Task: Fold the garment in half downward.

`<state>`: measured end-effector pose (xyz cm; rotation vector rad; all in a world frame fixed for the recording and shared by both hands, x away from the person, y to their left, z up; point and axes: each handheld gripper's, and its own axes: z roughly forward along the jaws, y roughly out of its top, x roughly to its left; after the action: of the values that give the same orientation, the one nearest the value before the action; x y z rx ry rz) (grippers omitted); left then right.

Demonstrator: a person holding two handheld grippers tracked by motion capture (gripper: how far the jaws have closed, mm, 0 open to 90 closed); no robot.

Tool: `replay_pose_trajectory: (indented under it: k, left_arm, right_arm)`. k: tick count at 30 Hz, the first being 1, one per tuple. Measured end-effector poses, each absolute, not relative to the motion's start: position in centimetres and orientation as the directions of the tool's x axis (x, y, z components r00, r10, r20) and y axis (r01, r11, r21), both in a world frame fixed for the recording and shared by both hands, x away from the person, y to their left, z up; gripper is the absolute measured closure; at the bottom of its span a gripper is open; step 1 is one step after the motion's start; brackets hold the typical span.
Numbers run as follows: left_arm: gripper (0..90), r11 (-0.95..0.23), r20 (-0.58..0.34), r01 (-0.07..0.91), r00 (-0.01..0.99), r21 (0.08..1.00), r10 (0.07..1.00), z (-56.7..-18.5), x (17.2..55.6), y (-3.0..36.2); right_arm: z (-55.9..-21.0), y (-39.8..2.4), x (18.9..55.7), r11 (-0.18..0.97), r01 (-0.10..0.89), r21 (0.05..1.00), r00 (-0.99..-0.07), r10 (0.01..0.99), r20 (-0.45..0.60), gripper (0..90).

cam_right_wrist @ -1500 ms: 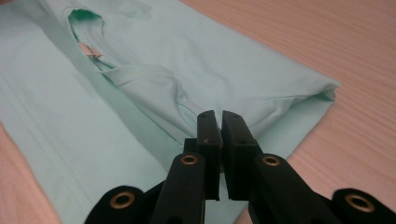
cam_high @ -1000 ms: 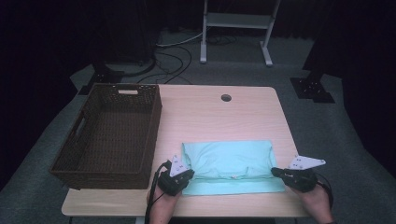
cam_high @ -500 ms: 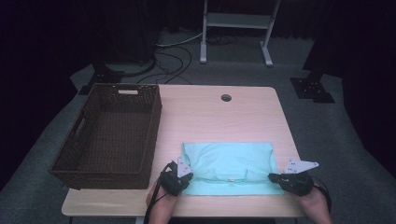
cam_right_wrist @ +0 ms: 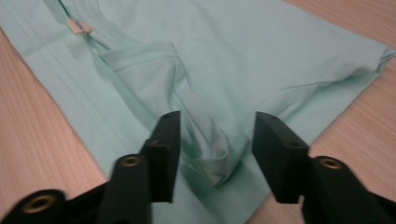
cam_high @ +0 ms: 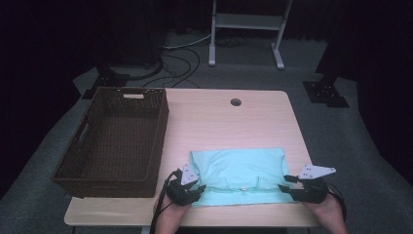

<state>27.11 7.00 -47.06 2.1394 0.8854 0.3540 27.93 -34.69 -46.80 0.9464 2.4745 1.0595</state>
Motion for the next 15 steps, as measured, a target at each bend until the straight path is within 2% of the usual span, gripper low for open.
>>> replay_pose_trajectory:
  k: [5,6,8,10,12,15]
  left_arm:
    - [37.2,-0.449,-0.080,0.474,0.750,0.757,0.656,-47.2,27.2,6.3]
    - [31.3,-0.446,-0.097,0.471,0.762,0.761,0.640,-47.2,27.3,6.2]
    - [19.1,-0.442,-0.123,0.469,0.779,0.765,0.614,-47.3,27.4,5.8]
    - [8.8,-0.439,-0.127,0.462,0.786,0.771,0.605,-47.5,27.4,5.4]
    - [2.2,-0.443,-0.116,0.448,0.793,0.777,0.598,-47.5,27.4,5.1]
    - [0.2,-0.445,-0.117,0.435,0.805,0.783,0.581,-47.5,27.3,4.8]
  right_arm:
    - [-46.8,-34.7,28.2,0.472,0.443,0.762,-0.770,0.636,0.054,24.8]
    - [-46.8,-34.6,28.2,0.463,0.437,0.771,-0.777,0.627,0.063,15.7]
    - [-47.0,-34.4,28.2,0.450,0.425,0.785,-0.797,0.597,0.090,4.5]
    - [-47.1,-33.9,28.2,0.450,0.412,0.792,-0.810,0.580,0.092,0.0]
    - [-47.2,-33.6,28.1,0.460,0.404,0.790,-0.824,0.558,0.097,0.0]
    - [-47.5,-33.1,28.2,0.481,0.402,0.779,-0.839,0.535,0.103,0.0]
